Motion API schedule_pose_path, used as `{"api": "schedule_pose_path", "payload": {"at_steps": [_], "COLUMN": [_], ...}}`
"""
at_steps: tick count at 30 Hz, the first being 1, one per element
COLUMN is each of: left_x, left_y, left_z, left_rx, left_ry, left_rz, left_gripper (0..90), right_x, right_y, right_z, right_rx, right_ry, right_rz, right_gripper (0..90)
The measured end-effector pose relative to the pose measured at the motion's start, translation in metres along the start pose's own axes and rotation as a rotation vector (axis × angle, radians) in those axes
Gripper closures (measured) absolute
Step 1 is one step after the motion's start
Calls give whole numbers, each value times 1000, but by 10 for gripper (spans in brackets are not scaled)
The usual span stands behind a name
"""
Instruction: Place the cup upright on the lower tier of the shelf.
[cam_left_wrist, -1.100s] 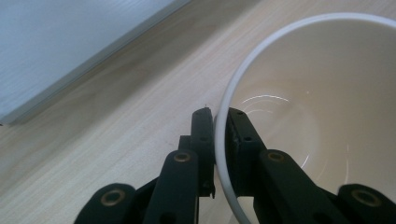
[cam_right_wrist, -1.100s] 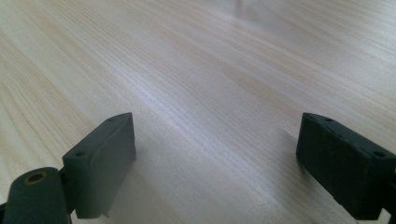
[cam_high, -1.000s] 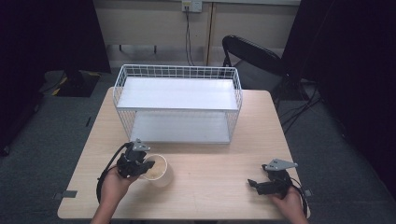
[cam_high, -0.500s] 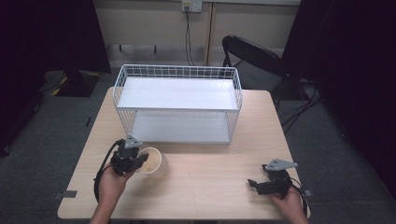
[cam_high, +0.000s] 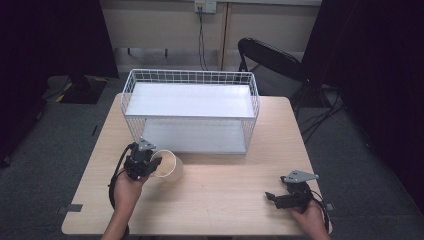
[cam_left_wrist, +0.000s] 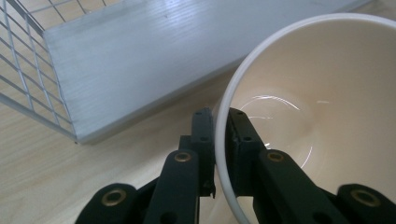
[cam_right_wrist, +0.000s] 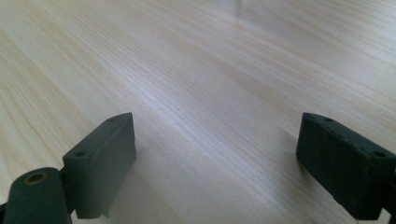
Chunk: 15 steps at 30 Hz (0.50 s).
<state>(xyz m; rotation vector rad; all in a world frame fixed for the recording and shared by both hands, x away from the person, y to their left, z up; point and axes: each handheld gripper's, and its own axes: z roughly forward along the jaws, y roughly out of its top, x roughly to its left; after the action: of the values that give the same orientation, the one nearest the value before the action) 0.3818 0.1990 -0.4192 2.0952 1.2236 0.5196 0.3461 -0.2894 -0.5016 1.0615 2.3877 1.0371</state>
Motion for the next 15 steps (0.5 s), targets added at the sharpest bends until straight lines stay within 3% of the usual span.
{"api": "schedule_pose_path", "payload": {"at_steps": [4, 9, 15], "left_x": [1, 3, 5], "left_y": [4, 8, 11], "left_z": [2, 5, 10], "left_rx": [-24, -18, -43], "left_ry": [15, 27, 36], "left_rz": [-25, -23, -61], "left_gripper": [833, 833, 833], "right_x": [0, 0, 0], "right_y": [0, 0, 0], "right_z": [0, 0, 0], "right_rx": [0, 0, 0], "right_ry": [0, 0, 0], "right_rz": [0, 0, 0], "right_gripper": [113, 113, 113]}}
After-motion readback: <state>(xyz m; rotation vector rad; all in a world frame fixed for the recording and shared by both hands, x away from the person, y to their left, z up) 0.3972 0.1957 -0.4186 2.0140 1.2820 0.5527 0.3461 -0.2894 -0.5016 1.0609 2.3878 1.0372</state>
